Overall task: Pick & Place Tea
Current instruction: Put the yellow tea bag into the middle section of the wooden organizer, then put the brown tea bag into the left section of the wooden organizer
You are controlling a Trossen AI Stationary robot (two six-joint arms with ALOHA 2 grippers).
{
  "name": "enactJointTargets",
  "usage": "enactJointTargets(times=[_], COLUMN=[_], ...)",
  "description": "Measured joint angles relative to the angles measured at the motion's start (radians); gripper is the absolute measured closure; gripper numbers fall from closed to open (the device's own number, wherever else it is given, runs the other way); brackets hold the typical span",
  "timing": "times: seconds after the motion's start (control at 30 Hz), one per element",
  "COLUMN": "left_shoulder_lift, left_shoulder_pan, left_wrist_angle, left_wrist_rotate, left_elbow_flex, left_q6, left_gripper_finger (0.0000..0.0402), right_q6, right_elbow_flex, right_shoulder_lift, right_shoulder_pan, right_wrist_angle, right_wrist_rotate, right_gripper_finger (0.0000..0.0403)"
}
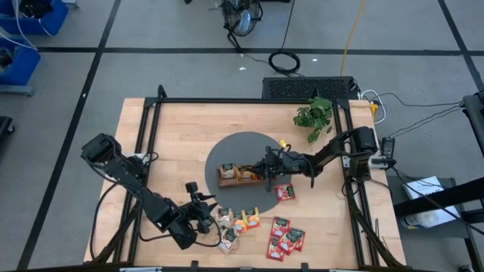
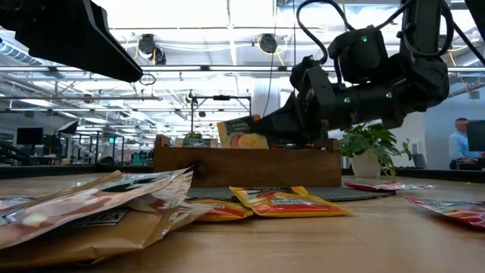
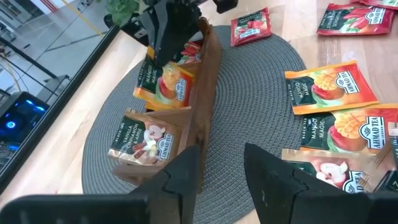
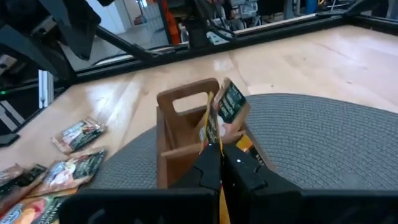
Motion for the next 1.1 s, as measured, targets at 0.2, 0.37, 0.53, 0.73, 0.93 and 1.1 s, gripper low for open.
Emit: enactJointTargets(times=[0.2, 0.37, 0.53, 0.73, 0.93, 1.1], left_shoulder_lift=[0.000, 0.000, 0.000, 0.000, 0.000, 0.000], left_shoulder_pan=[0.000, 0.000, 0.000, 0.000, 0.000, 0.000], left_wrist_angle=[0.000, 0.000, 0.000, -0.001, -0.001, -0.001], left_wrist_rotate=[0.002, 0.002, 0.003, 0.004, 0.002, 0.002], left_elbow_flex=[0.000, 0.000, 0.000, 0.000, 0.000, 0.000], left_q6=[0.000, 0.001, 0.001, 0.020, 0.043, 0.057], left_gripper_finger=[0.0268, 0.0268, 0.0268, 0.0268, 0.0268, 0.0268], right_q6=[-0.006, -0.008, 0.002, 0.001, -0.036, -0.158], right_elbow_flex=[0.000, 0.000, 0.000, 0.000, 0.000, 0.000], right_shoulder_lift=[0.005, 0.005, 0.005, -0.001, -0.030, -0.128], right_shoulder_pan=[0.001, 0.002, 0.007, 0.007, 0.010, 0.034], right_wrist_angle=[-0.029, -0.033, -0.033, -0.028, -0.013, -0.063], right_wrist_rotate=[0.051, 0.047, 0.049, 0.076, 0.077, 0.084], right_gripper_finger=[0.0403, 0.0391, 0.0350, 0.0278, 0.0237, 0.0232])
